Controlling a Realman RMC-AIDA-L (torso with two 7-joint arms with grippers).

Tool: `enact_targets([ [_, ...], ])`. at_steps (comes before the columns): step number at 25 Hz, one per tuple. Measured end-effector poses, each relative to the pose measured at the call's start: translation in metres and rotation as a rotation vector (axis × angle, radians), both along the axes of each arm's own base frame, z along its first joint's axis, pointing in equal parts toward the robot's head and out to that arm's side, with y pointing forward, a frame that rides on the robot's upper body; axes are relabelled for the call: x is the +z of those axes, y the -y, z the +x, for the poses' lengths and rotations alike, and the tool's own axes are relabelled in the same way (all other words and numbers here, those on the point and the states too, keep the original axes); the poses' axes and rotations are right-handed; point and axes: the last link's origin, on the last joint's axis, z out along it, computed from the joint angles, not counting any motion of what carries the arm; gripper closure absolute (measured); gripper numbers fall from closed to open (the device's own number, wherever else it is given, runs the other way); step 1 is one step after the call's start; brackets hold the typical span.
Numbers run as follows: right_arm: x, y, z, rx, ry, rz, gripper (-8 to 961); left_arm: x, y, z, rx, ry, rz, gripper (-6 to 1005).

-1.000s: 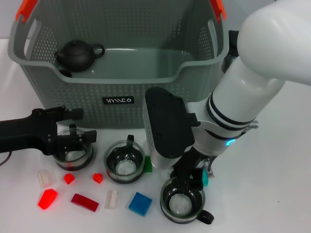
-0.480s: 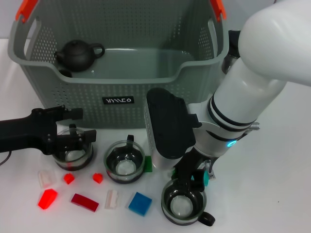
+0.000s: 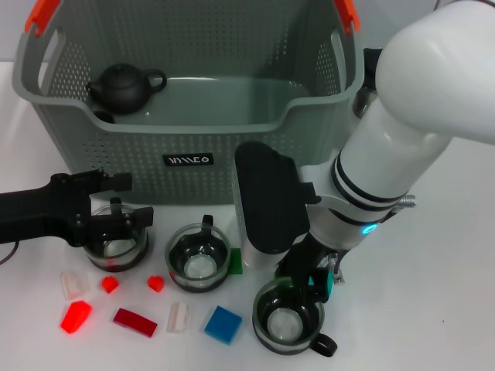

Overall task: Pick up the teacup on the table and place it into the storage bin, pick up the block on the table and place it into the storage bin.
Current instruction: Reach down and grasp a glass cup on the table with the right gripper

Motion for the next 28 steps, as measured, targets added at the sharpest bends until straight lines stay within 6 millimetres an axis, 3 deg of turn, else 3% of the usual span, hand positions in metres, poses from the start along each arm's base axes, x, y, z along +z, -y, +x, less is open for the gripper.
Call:
enact_targets([
  [2, -0.0005, 0.0004, 0.0005, 0.002, 0.002, -0.001, 789, -0.0001, 0.0000, 0.0000, 0.000, 0.000, 0.000, 155],
  [7, -0.0011, 0.0006, 0.0002, 0.002, -0.004, 0.000, 537, -0.0001, 0.0000, 0.0000, 0.000, 0.000, 0.000, 155],
  [13, -0.0012, 0.0021, -0.0006, 0.003, -0.007, -0.011, 459, -0.0002, -0.0002, -0.0001, 0.001, -0.001, 0.001, 155],
  [18, -0.0011, 0.0021, -0.0001, 0.001, -0.006, -0.012, 631, -0.0002, -0.0003, -0.0002, 0.002, -0.001, 0.002, 155],
  [21, -0.0011, 0.0023, 0.0000, -0.002, -0.006, -0.013, 858, -0.0002, -0.0003, -0.0002, 0.002, -0.001, 0.002, 155],
  [28, -0.0005, 0.0055, -0.0041, -0.018, -0.023, -0.028, 882, -0.0001, -0.0003, -0.0002, 0.002, -0.001, 0.002, 155],
])
